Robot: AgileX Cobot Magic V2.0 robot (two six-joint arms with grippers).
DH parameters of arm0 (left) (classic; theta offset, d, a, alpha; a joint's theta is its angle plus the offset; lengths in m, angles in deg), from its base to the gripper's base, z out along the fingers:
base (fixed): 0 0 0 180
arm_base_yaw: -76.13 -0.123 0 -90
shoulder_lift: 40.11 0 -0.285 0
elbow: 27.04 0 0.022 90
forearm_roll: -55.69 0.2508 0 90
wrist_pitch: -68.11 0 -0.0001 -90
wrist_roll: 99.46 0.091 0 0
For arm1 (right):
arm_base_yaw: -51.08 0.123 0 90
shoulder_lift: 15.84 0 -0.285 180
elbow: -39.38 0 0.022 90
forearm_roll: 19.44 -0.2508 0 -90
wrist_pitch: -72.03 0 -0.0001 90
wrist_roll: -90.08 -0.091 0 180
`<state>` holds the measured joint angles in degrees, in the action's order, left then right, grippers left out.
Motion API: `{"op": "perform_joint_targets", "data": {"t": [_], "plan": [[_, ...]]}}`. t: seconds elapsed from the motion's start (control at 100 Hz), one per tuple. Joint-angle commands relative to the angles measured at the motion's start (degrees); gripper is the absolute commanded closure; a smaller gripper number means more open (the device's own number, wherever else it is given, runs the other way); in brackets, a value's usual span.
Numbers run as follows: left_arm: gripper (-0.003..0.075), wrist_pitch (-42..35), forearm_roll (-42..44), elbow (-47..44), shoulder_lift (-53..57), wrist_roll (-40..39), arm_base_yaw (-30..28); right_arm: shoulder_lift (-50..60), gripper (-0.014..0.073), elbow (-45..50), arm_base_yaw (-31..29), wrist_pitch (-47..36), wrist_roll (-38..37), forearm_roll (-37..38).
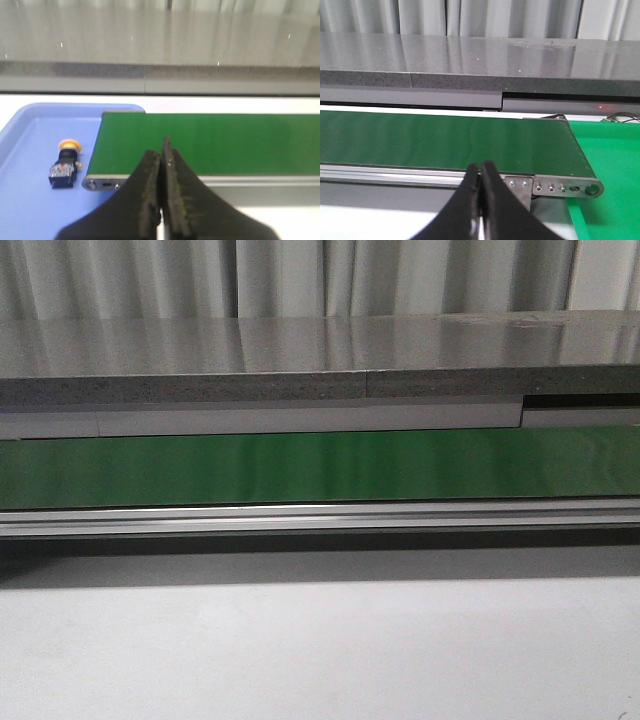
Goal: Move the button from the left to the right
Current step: 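Move the left gripper toward the yellow push button in the blue tray, then close the left gripper around the black body of the yellow button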
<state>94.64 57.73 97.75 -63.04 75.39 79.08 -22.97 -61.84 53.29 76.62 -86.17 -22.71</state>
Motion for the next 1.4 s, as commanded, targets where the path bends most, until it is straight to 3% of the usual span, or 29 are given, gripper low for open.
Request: {"op": "perform_joint_targets", "data": {"t": [0.0, 0.25, 0.72, 0.82, 0.99, 1.04, 1.1, 1.39], "plan": [[0.0740, 3.0, -0.6, 7.6, -7.2, -0.5, -0.4, 1.2, 0.0661, -0.8, -0.4, -5.1, 0.1, 0.6], [0.0740, 16.9, -4.7, 21.6, -24.5, -0.5, -0.4, 1.2, 0.0661, -0.8, -0.4, -5.1, 0.1, 0.6], [0.0727, 17.7, -4.6, 23.7, -34.2, -0.5, -0.4, 1.2, 0.0661, -0.8, -0.4, -5.1, 0.1, 0.6], [0.0613, 17.8, -4.6, 23.8, -34.2, -0.5, -0.4, 1.2, 0.0661, -0.8, -0.4, -5.1, 0.1, 0.6], [0.0232, 17.8, -4.4, 23.8, -34.2, -0.5, -0.4, 1.2, 0.0661, -0.8, -0.4, -5.1, 0.1, 0.6], [0.0158, 17.6, -4.2, 23.8, -34.2, -0.5, -0.4, 1.2, 0.0661, -0.8, -0.4, -5.1, 0.1, 0.6], [0.0116, 18.2, -4.0, 24.1, -34.2, -0.5, -0.4, 1.2, 0.0661, -0.8, -0.4, -5.1, 0.1, 0.6], [0.0115, 17.8, 3.7, 28.7, -35.2, -1.3, -1.9, 1.2, 0.0661, -0.8, -0.4, -5.1, 0.1, 0.6]]}}
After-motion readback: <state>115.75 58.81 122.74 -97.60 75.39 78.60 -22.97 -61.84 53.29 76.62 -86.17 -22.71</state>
